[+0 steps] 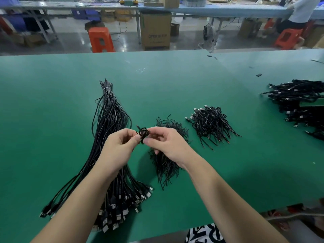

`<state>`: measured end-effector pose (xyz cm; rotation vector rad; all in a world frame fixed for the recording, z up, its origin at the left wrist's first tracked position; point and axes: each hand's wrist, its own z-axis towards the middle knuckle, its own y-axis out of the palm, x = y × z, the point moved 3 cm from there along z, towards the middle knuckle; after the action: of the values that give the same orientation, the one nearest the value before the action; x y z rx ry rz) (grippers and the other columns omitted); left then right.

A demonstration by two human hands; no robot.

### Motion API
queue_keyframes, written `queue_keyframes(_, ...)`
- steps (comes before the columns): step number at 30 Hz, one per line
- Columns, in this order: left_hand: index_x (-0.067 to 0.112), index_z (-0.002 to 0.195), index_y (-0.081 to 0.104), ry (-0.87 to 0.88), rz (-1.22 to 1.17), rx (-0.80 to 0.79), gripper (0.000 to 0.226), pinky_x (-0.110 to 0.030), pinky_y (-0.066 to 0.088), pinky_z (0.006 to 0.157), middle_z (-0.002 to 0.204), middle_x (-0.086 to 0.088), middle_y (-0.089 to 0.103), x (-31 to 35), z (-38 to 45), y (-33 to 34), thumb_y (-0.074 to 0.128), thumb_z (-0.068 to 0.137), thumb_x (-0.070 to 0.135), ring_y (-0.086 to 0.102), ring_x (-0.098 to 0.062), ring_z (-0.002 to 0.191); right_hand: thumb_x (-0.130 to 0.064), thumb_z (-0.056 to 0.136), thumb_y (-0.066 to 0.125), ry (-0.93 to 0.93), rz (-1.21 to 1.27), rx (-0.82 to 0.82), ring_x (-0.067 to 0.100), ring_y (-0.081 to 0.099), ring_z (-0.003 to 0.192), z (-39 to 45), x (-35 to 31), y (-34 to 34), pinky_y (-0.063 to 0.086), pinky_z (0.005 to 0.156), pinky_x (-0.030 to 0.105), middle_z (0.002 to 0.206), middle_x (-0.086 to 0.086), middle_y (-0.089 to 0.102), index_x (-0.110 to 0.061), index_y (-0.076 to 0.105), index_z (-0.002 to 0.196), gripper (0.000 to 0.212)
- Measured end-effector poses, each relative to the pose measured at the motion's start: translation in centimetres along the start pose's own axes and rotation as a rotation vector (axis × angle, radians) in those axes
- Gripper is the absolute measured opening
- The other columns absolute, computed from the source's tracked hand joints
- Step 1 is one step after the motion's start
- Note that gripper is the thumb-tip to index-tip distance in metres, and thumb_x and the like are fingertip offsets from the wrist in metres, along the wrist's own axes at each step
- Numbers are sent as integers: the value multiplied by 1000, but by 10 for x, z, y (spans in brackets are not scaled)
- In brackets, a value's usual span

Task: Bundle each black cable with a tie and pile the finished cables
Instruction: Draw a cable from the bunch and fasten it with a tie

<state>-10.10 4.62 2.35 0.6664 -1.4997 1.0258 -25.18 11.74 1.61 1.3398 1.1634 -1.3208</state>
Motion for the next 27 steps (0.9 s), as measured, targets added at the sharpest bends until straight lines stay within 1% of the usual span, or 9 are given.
queue_keyframes(3,19,78,61,81,105,4,20,-17,33,53,60,13,51,3,-2,2,64,96,11,39,-6,55,-30,93,72,2,-132,113,11,52,55,3,-1,-4,48,62,27,70,-9,66,-33,74,92,4)
queue_keyframes(6,19,82,57,377,469,133,18,-18,37,58,68,16,55,18,-8,5,61,94,7,46,-6,62,-33,98,65,31,-120,113,12,47,50,5,1,-1,45,54,26,56,-4,55,-27,74,91,13)
queue_keyframes(9,12,89,61,759,847,118,16,-35,35,67,81,0,61,23,-14,10,59,86,-4,54,-21,73,-30,97,66,74,-87,106,6,47,42,5,0,-2,41,46,18,55,-6,63,-21,70,100,10)
queue_keyframes(12,8,93,65,915,1036,100,22,-36,35,69,83,-6,63,21,-17,13,62,77,-8,60,-29,73,-27,97,67,119,-34,77,1,50,45,5,1,-5,36,44,13,55,-7,66,-20,65,99,7)
queue_keyframes(15,11,89,63,739,850,67,14,-30,34,68,82,2,62,22,-18,11,57,88,-1,55,-19,73,-17,101,60,120,99,16,19,57,65,3,1,-3,45,53,23,76,6,74,-21,73,96,14)
queue_keyframes(18,22,81,59,307,447,89,17,-17,33,56,66,15,56,16,-8,4,59,95,12,46,-6,58,6,98,53,61,177,-86,12,64,69,1,2,-3,57,67,26,92,5,75,-16,71,111,31)
queue_keyframes(21,17,78,64,18,47,15,18,-27,30,54,60,9,51,3,0,3,63,96,11,38,-10,54,9,91,65,26,83,-68,7,67,79,3,2,-3,57,72,21,96,1,74,-18,72,110,34)
queue_keyframes(25,20,77,62,79,200,55,18,-17,33,53,58,14,54,6,-4,4,65,94,13,42,-3,53,-33,92,72,24,-188,58,6,57,60,4,2,-7,50,69,24,81,-18,70,-31,76,92,5)
queue_keyframes(27,20,79,57,261,447,127,17,-13,35,56,64,16,56,17,-11,7,63,93,11,50,-3,60,-38,97,65,48,-203,81,9,58,57,4,3,-7,51,66,28,71,-15,66,-25,76,83,21)
